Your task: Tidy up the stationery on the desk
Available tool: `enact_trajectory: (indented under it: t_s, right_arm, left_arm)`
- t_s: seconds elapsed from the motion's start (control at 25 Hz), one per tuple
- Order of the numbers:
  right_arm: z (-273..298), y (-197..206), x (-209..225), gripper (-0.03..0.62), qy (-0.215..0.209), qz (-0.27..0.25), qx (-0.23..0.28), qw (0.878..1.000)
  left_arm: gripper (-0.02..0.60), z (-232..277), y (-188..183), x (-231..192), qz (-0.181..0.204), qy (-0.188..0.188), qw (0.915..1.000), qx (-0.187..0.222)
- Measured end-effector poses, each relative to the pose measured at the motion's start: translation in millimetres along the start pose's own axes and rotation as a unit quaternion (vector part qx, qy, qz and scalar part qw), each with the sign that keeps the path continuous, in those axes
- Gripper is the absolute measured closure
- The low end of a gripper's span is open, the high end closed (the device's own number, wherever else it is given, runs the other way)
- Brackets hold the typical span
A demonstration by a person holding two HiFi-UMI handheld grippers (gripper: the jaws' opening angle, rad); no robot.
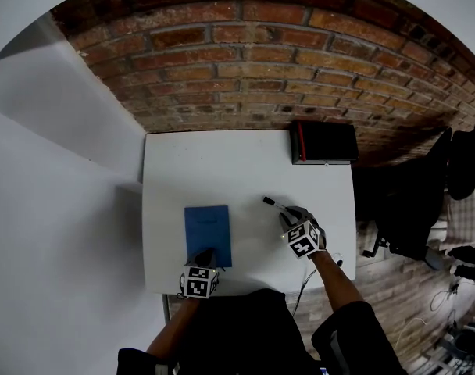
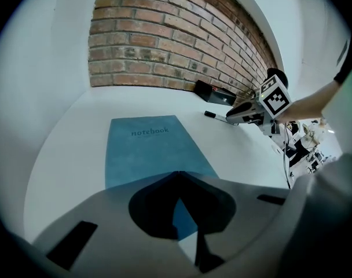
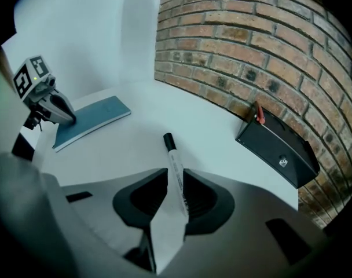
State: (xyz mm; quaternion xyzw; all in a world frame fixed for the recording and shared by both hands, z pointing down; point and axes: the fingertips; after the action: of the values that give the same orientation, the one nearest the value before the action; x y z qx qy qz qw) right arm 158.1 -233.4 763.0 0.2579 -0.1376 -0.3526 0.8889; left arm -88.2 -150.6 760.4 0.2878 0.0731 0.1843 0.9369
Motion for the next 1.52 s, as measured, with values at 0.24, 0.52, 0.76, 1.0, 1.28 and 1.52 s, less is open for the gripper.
enact_trajectory:
  t_s: [0.24, 0.52, 0.76, 1.0, 1.28, 1.52]
  right_arm:
    - [3, -3, 7, 0.508, -0.002, -0.003, -0.006, 1.0]
    - [11, -2, 11, 0.5, -0.01, -0.011, -0.025, 1.0]
    - [12, -2, 13, 0.5, -0.008, -0.006, -0.037, 0.999]
    - [14, -3, 16, 0.503, -0.014, 0.047, -0.035, 0.998]
    - [11, -12, 4, 0.511, -0.022, 0.109, -0.002, 0.994]
    - [8, -17, -8, 0.511, -0.022, 0.119, 0.013, 0.993]
  left_arm:
    - [0.566, 0, 1, -1, -0.006, 0.0, 1.0, 0.002]
    - [0.566, -1, 0, 0, -0.012, 0.005, 0.9999, 0.006]
    - [0.566, -1, 1, -1, -0.016, 0.007, 0.9998, 0.008]
    - [0.566, 1, 2, -1, -0.013, 0.009, 0.9998, 0.008]
    - [0.566, -2, 0, 0, -0.004, 0.003, 1.0, 0.007]
    - [0.565, -5, -9, 2, -0.005, 0.002, 0.9994, 0.033]
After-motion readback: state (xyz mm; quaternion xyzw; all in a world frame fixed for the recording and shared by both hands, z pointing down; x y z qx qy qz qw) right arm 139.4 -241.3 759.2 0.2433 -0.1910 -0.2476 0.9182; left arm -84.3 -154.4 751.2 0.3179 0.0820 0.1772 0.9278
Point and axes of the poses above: the fingertips, and each gripper's own axes: z forward along the fingers, x to its right, y out of its underside, and after that the axes turned 13 degrees about -y, right-handed
